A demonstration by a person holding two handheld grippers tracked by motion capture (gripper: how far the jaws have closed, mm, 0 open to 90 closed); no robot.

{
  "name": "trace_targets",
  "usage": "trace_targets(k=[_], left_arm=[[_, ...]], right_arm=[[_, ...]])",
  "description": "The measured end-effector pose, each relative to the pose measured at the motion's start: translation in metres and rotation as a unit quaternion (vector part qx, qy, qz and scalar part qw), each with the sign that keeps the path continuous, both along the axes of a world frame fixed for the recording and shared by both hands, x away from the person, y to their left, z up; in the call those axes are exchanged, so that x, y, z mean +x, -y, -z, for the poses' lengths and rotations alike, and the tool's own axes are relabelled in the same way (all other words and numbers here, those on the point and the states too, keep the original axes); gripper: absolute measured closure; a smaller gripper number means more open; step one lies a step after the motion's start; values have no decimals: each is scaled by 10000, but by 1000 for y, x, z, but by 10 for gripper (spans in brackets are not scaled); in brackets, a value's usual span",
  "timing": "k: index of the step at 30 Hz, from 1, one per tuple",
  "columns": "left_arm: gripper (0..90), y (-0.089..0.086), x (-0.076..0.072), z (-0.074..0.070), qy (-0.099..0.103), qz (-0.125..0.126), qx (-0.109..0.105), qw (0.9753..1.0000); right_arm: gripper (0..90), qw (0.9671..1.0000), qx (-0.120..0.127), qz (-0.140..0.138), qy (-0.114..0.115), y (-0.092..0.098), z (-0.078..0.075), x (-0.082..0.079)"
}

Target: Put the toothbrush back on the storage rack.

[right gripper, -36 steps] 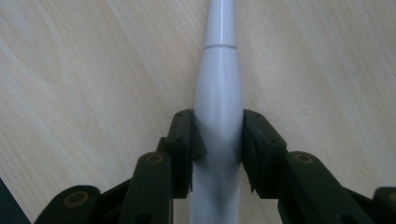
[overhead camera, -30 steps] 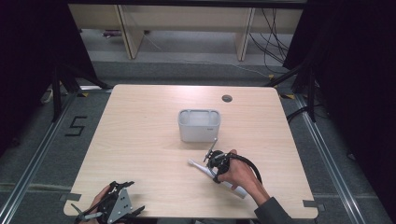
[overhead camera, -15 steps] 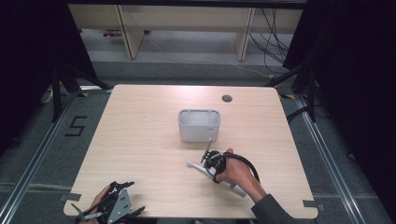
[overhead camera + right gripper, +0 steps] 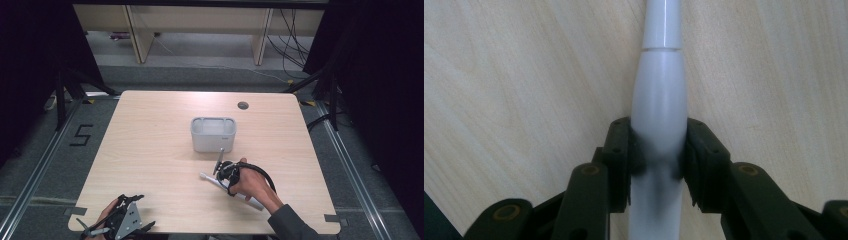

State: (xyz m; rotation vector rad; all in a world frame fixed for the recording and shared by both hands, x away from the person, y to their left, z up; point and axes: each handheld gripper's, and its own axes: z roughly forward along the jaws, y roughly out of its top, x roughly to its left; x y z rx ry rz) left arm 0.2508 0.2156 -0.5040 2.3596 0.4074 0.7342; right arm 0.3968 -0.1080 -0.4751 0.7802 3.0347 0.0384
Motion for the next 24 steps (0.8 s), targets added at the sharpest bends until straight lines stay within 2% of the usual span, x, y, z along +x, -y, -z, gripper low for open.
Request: trace_targets(k=[7,15,16,17,24], left_arm=[[154,0,-1,0,-15,86,33,10000],[154,0,0,-1,-2,41,11,10000],[154,0,0,-1,5,35,27,10000],[154,0,0,-1,0,37,20,10000],[154,0,0,-1,3,34,17,10000]], right_arm=[[667,9999,-85,-85,25,-3,0,0],[668,9999,5,-126,49,0,0,0],[669,9996,8,-261,100,1,0,1],[669,9999,8,-115,46,1,0,-1],[670,9997,108,-93,196,6,-2,-3]])
